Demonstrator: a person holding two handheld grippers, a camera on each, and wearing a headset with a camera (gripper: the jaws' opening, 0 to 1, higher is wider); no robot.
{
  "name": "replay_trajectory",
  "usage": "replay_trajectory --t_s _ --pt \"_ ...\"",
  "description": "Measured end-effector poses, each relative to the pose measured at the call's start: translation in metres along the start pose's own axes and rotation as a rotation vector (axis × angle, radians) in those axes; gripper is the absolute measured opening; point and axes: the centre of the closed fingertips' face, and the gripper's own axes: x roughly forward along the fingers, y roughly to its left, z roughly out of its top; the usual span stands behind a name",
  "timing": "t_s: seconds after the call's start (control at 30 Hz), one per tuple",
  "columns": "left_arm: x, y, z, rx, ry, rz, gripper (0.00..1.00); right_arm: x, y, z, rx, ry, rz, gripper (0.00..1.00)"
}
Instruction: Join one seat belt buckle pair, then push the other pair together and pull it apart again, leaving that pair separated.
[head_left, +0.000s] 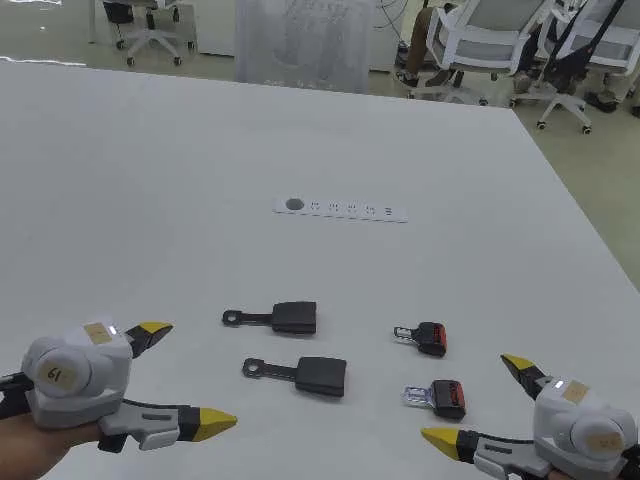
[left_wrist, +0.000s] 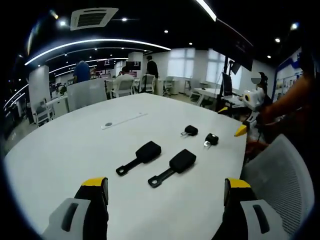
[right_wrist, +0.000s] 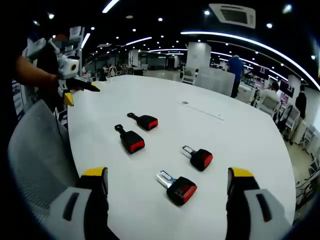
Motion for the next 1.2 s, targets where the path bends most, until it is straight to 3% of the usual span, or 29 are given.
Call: replay_trajectory --t_s 0.57,0.8,1.2 --pt "0.018 -0.001 0.009 -0.004 0.008 -0.007 0.98 0.008 -0.009 -0.002 -0.005 0.007 0.027 1.00" --pt "0.014 0.001 0.007 -0.002 0.015 -0.001 0.98 0.007 -0.012 -0.001 -0.003 0.002 0.020 1.00" --pt "0.005 -0.004 0.007 0.000 0.005 0.010 0.98 0.002 -0.004 -0.001 -0.009 -0.006 0.021 1.00"
